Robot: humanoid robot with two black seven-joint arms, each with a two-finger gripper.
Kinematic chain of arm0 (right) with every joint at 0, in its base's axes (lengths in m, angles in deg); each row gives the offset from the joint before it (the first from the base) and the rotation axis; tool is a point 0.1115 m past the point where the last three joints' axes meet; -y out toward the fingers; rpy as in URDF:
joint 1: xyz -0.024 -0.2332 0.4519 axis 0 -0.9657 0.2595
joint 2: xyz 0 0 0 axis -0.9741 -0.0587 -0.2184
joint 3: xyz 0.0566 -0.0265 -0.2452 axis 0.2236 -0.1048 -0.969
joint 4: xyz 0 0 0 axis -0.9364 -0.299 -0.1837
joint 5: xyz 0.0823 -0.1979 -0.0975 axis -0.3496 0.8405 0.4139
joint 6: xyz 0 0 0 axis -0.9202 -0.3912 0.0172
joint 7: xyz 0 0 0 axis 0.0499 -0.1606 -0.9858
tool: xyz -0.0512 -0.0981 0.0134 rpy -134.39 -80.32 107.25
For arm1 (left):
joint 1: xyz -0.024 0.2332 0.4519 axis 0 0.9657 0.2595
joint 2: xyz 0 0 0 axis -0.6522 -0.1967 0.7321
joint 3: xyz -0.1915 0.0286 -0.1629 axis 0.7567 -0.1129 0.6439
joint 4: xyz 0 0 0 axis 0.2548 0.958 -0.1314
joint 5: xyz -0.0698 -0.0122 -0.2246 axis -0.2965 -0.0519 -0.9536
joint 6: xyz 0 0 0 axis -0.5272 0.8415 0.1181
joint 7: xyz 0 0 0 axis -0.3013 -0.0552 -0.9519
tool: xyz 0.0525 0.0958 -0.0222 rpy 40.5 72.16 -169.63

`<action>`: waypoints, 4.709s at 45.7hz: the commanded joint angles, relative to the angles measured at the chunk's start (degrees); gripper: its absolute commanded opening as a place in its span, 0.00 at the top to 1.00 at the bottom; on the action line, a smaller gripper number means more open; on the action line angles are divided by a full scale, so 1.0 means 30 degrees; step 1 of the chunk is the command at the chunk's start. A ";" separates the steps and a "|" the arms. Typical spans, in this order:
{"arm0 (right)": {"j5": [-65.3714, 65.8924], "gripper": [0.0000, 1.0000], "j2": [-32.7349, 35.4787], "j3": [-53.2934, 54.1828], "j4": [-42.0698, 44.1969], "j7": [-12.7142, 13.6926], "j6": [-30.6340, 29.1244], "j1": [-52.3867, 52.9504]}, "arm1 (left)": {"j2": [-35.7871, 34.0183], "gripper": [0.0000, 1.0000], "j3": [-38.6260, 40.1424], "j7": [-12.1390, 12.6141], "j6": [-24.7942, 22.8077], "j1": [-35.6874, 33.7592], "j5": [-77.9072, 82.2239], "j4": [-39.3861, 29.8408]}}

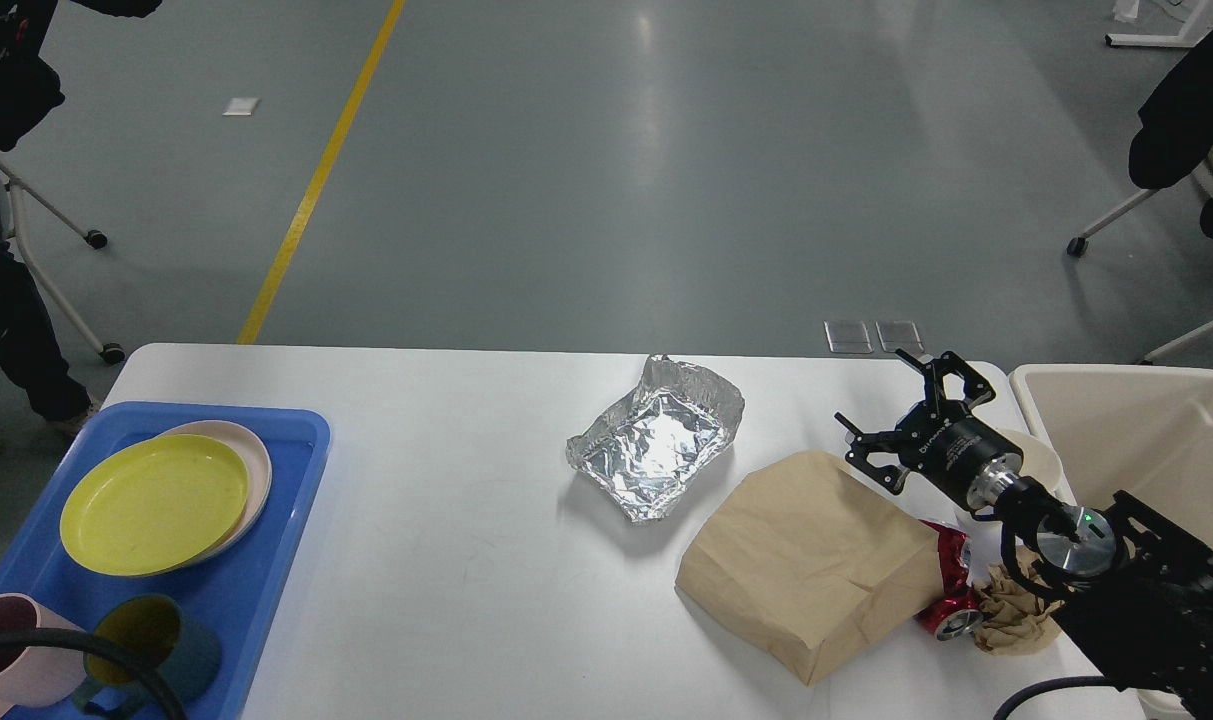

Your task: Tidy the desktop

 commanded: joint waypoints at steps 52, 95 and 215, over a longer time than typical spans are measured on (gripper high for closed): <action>0.0000 0.00 0.0000 0.0000 0.0000 0.0001 0.0000 0.0004 | 0.6049 0.03 0.9974 -0.0176 0.3217 1.3881 -0.2168 0.0225; 0.0000 0.00 0.0000 0.0000 0.0000 0.0001 0.0000 0.0004 | 0.6752 0.03 1.1673 -0.6914 -0.2875 1.8161 -0.2344 0.0196; -0.0264 0.00 0.1465 0.1436 0.0850 0.0235 0.0469 0.0531 | 0.6752 0.03 1.1615 -0.6943 -0.3316 1.8278 -0.2314 0.0196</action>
